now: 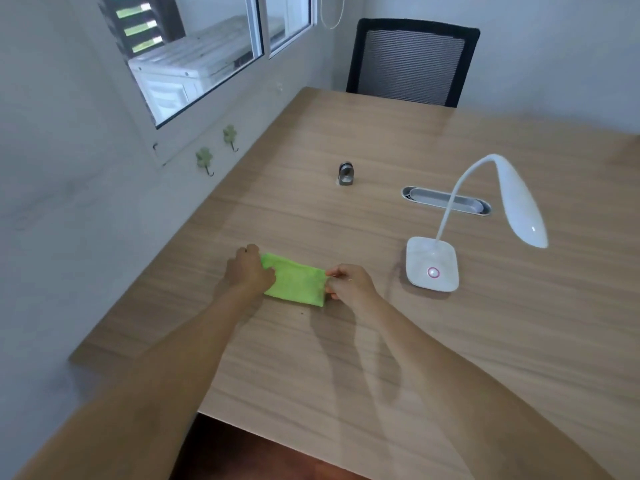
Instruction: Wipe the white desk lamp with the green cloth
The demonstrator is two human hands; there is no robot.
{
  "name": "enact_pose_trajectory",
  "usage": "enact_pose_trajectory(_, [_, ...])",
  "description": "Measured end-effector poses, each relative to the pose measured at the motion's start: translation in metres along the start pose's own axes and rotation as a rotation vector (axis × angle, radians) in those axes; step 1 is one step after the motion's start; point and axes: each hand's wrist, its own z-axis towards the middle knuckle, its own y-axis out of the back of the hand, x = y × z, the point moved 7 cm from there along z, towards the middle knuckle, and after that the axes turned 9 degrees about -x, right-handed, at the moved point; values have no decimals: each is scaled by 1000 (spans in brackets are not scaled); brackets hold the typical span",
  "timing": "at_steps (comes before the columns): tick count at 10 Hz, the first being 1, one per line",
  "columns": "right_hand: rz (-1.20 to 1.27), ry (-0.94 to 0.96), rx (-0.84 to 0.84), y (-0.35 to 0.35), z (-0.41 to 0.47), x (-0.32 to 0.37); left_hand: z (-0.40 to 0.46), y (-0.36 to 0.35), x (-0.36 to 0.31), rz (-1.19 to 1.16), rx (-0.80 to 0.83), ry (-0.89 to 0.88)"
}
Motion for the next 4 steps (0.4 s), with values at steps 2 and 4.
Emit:
enact_pose_trajectory(2, [-324,304,-237,92,-10,5,-11,-11,-67,86,-70,-357])
enact_pose_trajectory(4, [-696,191,-466,193,-18,-64,-50,-73,-150,72,139,-595])
